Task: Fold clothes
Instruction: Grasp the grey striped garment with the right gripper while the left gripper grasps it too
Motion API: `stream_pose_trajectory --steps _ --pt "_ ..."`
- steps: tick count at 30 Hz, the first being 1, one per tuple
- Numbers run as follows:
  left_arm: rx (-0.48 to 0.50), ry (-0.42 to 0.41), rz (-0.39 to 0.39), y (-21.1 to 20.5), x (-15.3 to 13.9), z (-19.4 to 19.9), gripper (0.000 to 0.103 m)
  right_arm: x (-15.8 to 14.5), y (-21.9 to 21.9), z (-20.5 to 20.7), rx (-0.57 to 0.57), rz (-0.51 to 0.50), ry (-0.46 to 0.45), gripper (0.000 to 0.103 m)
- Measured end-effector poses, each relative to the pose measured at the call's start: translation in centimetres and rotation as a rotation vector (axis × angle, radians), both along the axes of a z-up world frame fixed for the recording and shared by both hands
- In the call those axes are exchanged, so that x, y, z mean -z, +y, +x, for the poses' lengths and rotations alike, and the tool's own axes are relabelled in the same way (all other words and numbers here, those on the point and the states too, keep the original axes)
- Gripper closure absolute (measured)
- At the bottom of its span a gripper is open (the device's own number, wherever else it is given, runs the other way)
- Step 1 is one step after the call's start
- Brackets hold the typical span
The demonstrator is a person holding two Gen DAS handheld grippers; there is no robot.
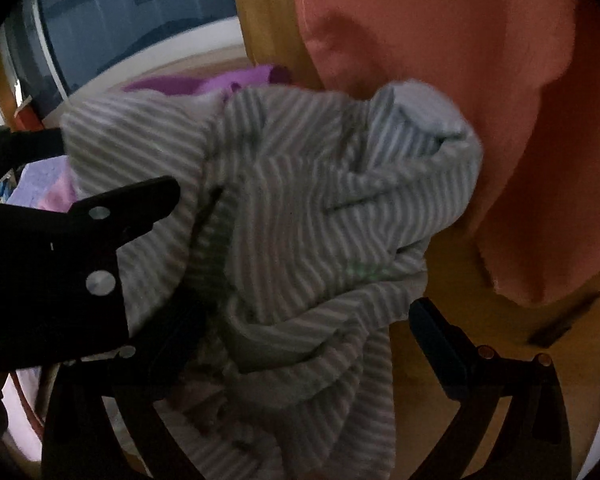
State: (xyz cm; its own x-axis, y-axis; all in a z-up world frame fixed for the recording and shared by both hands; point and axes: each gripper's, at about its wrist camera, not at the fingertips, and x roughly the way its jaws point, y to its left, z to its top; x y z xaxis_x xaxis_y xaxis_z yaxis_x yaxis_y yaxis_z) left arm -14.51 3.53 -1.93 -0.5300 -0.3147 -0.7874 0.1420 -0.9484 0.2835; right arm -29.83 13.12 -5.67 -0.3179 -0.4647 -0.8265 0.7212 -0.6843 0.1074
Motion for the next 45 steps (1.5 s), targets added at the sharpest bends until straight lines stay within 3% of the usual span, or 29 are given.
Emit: stream_pose_trajectory --steps 6,14,17,18,20,21,22,25,30,31,34,38,40,45 --pt "0.028 -0.056 0.054 0.4 1.7 -1.1 0.018 1.9 -0.2 -0.9 0.031 0.015 -0.086 0.0" --pt "0.096 -0.067 0.031 1.6 2.1 -1.2 0.031 2.4 -0.8 0.1 0.042 0.038 -0.043 0.0" --pt "0.113 -0.071 0.042 1.8 2.1 -1.2 0.049 2.4 -0.9 0.1 0.052 0.036 -0.058 0.002" --pt "0.114 -0.071 0.047 1.8 2.0 -1.2 0.058 2.2 -0.8 0.2 0.063 0.019 -0.067 0.008" --pt "0.118 -0.062 0.054 1.8 1.8 -1.0 0.066 1.8 -0.6 0.7 0.063 -0.015 -0.079 0.031" --pt "0.123 -0.054 0.069 1.7 1.6 -0.8 0.07 1.6 -0.6 1.0 0.06 -0.035 -0.085 0.05" --pt "0.129 -0.05 0.088 1.5 1.3 -0.5 0.072 1.3 -0.5 1.4 0.057 -0.039 -0.075 0.062" --pt "0.146 -0.033 0.136 1.4 0.1 0.5 0.073 0.1 -0.2 2.7 0.056 -0.046 -0.035 0.074" --pt "0.145 0.004 0.201 1.2 -2.4 2.7 0.074 -2.3 1.7 4.4 0.088 -0.09 -0.033 0.075" --pt "0.102 0.019 0.209 1.5 -2.5 2.7 0.074 -2.7 2.0 4.7 0.088 -0.09 -0.031 0.075" --pt "0.11 0.055 0.238 0.8 -2.1 1.0 0.074 -3.7 2.7 5.9 0.103 -0.099 -0.023 0.075" --pt "0.124 0.103 0.244 1.9 -4.1 3.4 0.074 -6.4 4.6 5.9 0.128 -0.16 0.012 0.075" --pt "0.143 0.113 0.243 1.0 -4.9 2.8 0.074 -7.9 5.1 6.9 0.122 -0.181 0.053 0.075" --pt "0.185 0.093 0.253 1.6 -5.6 4.2 0.07 -8.8 6.3 9.7 0.086 -0.128 0.085 0.069"
